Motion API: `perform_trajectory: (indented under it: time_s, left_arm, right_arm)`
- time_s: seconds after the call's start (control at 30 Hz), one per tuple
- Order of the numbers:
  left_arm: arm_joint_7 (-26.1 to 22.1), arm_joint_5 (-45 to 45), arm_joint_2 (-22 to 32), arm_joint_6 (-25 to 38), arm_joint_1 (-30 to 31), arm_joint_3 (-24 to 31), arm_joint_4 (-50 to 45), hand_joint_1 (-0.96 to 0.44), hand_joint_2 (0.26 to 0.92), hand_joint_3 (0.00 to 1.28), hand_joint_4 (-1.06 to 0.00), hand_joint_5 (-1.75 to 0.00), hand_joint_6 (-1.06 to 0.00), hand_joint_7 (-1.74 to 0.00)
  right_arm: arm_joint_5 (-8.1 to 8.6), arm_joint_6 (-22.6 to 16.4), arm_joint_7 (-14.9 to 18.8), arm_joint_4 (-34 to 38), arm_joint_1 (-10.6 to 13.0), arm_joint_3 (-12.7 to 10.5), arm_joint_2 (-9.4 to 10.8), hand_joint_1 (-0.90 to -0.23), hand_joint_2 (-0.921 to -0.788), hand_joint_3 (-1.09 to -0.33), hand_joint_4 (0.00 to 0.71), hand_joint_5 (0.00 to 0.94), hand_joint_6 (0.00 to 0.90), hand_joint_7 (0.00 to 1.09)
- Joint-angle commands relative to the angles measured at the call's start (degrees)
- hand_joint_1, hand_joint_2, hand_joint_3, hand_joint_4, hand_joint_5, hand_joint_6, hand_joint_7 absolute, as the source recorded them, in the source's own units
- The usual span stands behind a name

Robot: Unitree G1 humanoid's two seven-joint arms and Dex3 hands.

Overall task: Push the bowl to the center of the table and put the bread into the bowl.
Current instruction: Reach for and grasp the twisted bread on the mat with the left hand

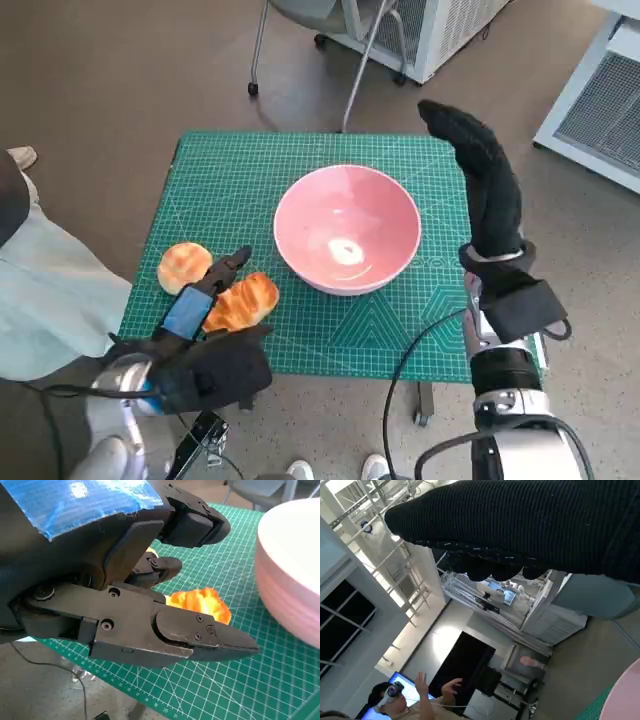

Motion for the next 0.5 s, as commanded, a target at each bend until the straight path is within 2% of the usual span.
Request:
perform_trajectory:
  time_s: [0.03, 0.17, 0.3, 0.33, 0.37, 0.4, 0.43, 0.47, 0.5]
  left_arm:
    - [2.4, 0.8, -2.0, -1.6, -0.9, -0.5, 5.0, -0.37, 0.813, 0.00, -0.22, -0.02, -0.31, -0.02]
    - [4.0, 0.6, -3.2, -3.1, -1.6, -0.7, 9.0, -0.30, 0.811, 0.00, -0.26, -0.03, -0.34, -0.03]
    - [5.5, 0.5, -4.2, -4.8, -2.5, -1.1, 12.7, -0.20, 0.811, 0.00, -0.37, -0.06, -0.40, -0.05]
    - [5.8, 0.5, -4.3, -5.2, -2.6, -1.1, 13.4, -0.15, 0.815, 0.00, -0.42, -0.19, -0.43, -0.04]
    - [6.4, 0.3, -4.3, -5.9, -2.6, -1.1, 14.2, -0.13, 0.817, 0.00, -0.42, -0.27, -0.45, -0.04]
    - [6.8, 0.2, -4.4, -6.5, -2.6, -1.0, 14.8, -0.07, 0.820, 0.00, -0.38, -0.66, -0.50, -0.05]
    - [7.6, -0.1, -4.2, -7.7, -2.4, -0.9, 15.7, -0.03, 0.824, 0.01, -0.34, -0.94, -0.53, -0.05]
    - [8.2, -0.4, -4.0, -8.7, -2.3, -0.8, 16.4, 0.05, 0.822, 0.08, -0.38, -1.03, -0.57, -0.07]
    - [8.9, -0.6, -3.8, -9.8, -2.1, -0.6, 17.0, 0.17, 0.775, 0.27, -0.45, -1.18, -0.62, -0.13]
  right_arm:
    - [1.13, 0.8, 1.2, 0.2, 1.7, 0.0, 0.4, -0.445, -0.921, -0.639, 0.439, 0.000, 0.186, 0.89]
    - [1.63, 0.8, 1.7, 0.2, 1.8, 0.0, 0.5, -0.442, -0.921, -0.638, 0.440, 0.001, 0.185, 0.89]
    - [2.13, 0.9, 2.2, 0.3, 1.8, 0.0, 0.5, -0.439, -0.921, -0.638, 0.440, 0.001, 0.184, 0.89]
    - [2.24, 0.9, 2.3, 0.3, 1.9, 0.0, 0.5, -0.439, -0.921, -0.638, 0.440, 0.001, 0.184, 0.89]
    - [2.41, 0.9, 2.5, 0.2, 1.9, 0.0, 0.5, -0.439, -0.921, -0.637, 0.440, 0.001, 0.184, 0.89]
    - [2.55, 0.9, 2.6, 0.2, 1.9, 0.0, 0.5, -0.440, -0.921, -0.637, 0.440, 0.001, 0.183, 0.89]
    - [2.68, 0.9, 2.7, 0.2, 2.0, 0.0, 0.6, -0.441, -0.921, -0.637, 0.440, 0.001, 0.183, 0.89]
    - [2.78, 0.9, 2.8, 0.1, 2.0, 0.0, 0.6, -0.442, -0.921, -0.636, 0.440, 0.001, 0.183, 0.89]
    - [2.90, 1.0, 2.9, 0.1, 2.0, 0.0, 0.6, -0.443, -0.921, -0.636, 0.440, 0.001, 0.182, 0.89]
